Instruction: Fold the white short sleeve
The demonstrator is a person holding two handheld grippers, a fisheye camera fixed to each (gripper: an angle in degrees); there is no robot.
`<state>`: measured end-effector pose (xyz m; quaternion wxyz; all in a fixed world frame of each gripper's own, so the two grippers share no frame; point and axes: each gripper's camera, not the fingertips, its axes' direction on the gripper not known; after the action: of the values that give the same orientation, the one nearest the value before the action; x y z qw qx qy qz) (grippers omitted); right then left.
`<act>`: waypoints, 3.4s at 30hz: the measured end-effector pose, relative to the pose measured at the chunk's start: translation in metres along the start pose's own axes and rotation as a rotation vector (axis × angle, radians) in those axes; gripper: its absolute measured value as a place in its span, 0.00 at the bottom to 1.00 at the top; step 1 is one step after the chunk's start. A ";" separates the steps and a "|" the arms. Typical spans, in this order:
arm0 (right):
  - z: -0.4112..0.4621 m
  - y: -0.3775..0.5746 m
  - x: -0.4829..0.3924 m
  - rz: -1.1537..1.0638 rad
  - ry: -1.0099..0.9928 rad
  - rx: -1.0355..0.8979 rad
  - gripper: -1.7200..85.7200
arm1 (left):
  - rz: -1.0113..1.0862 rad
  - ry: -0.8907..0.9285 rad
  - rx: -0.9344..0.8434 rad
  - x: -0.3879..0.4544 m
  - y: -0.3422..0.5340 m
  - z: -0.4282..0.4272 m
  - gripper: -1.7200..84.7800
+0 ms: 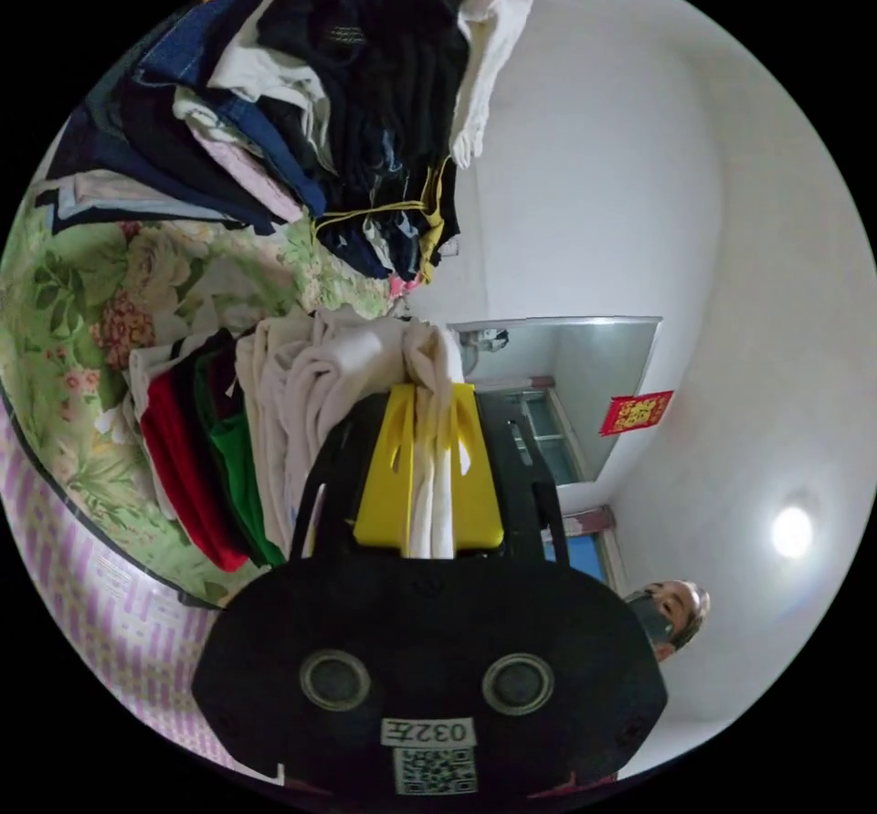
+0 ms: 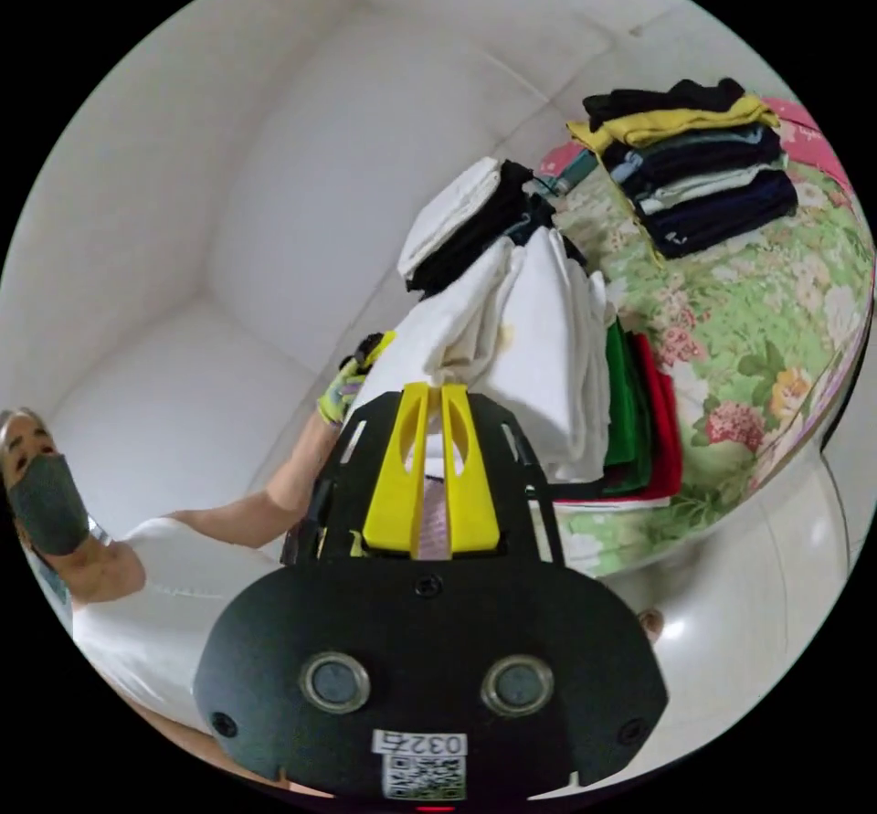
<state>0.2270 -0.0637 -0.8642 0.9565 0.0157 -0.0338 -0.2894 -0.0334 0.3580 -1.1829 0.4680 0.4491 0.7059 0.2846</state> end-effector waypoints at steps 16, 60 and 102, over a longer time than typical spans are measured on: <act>0.064 -0.064 -0.180 -0.645 0.463 0.061 0.01 | 0.864 -0.766 0.544 0.310 0.227 0.142 0.01; 0.298 -0.184 -0.273 -1.016 0.241 0.120 0.01 | 0.488 -1.117 0.505 0.179 0.620 0.085 0.01; 1.033 0.155 -0.487 -0.646 -0.515 -1.280 0.01 | -0.429 -0.232 1.824 -0.211 1.562 -0.499 0.02</act>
<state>-0.1677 0.3243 0.1466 0.6088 -0.6008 -0.0752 -0.5126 0.1169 0.8557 0.3862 0.0457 0.5280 0.6727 -0.5163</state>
